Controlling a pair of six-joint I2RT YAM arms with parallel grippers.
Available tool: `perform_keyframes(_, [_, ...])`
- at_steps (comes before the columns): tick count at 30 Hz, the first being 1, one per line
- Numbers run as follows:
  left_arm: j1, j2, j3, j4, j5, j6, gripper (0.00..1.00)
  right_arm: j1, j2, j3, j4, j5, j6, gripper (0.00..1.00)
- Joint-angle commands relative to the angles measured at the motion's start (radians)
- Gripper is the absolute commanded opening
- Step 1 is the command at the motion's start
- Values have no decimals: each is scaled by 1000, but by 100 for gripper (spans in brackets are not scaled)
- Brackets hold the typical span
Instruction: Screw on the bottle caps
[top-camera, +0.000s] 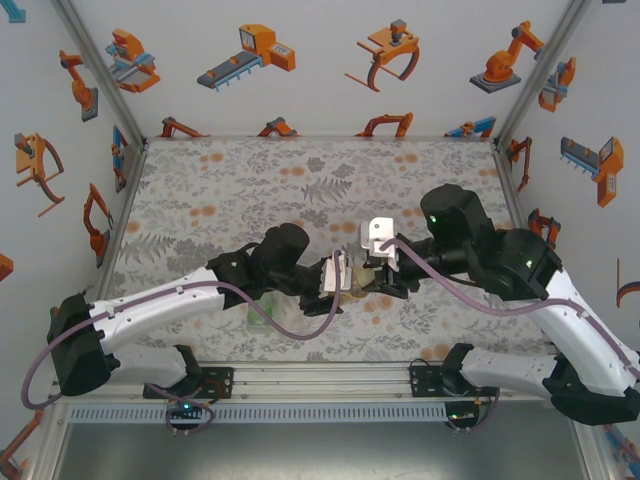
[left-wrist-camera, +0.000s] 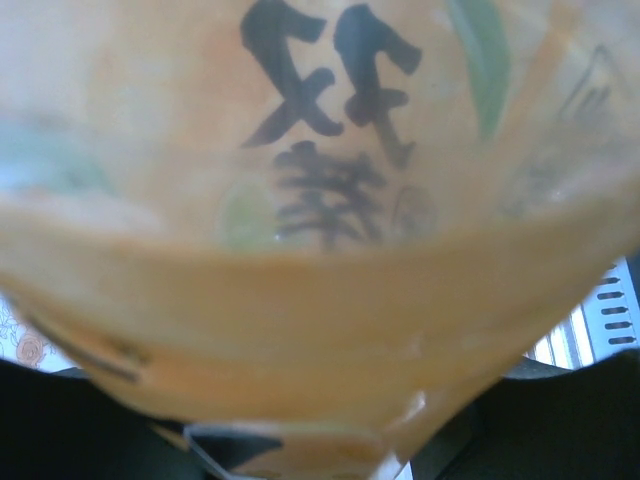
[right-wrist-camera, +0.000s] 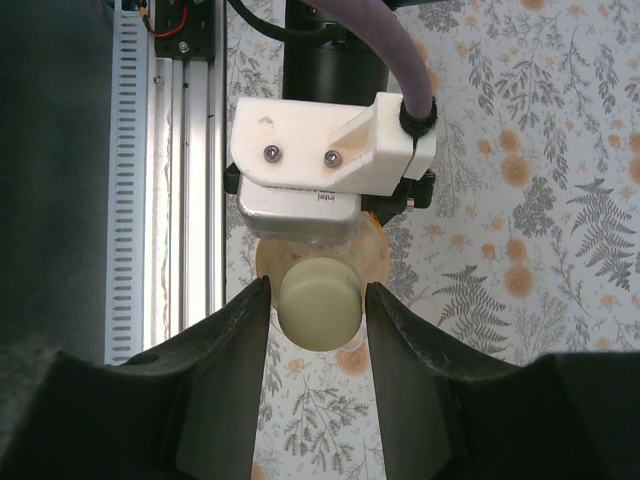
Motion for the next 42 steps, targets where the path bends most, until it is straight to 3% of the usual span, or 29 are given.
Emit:
perform_keyframes(1, [-6,0,24,5,13,24,0,0,-13,29,-10,-9,21,42])
perform_keyframes(8, [-6,3,24,4,12,24,0,0,-14,34,-5,-11,30,35])
perform_keyframes(13, [-6,2,23,9,-10,12,0,0,-16,15,47,26,151,8])
perform_keyframes(14, [-6,2,21,17,-20,7,0,0,-22,-2,83,52,231,1])
perform_keyframes(20, [-6,5,8,61,-62,-5,0,0,-47,-112,221,264,794,0])
perform_keyframes(28, [-6,20,0,99,-157,-17,0,0,-38,-123,-33,524,1546,0])
perform_keyframes(31, [-6,27,4,100,-182,-17,0,0,-65,-174,-3,522,1675,0])
perform_keyframes(34, [-6,31,4,101,-186,-16,0,0,-49,-168,9,522,1682,0])
perform_keyframes(36, [-5,30,5,103,-190,-18,10,0,-25,-143,0,525,1661,0])
perform_keyframes(42, [-4,1,-11,114,-232,-35,63,-5,44,-55,-41,569,1547,0])
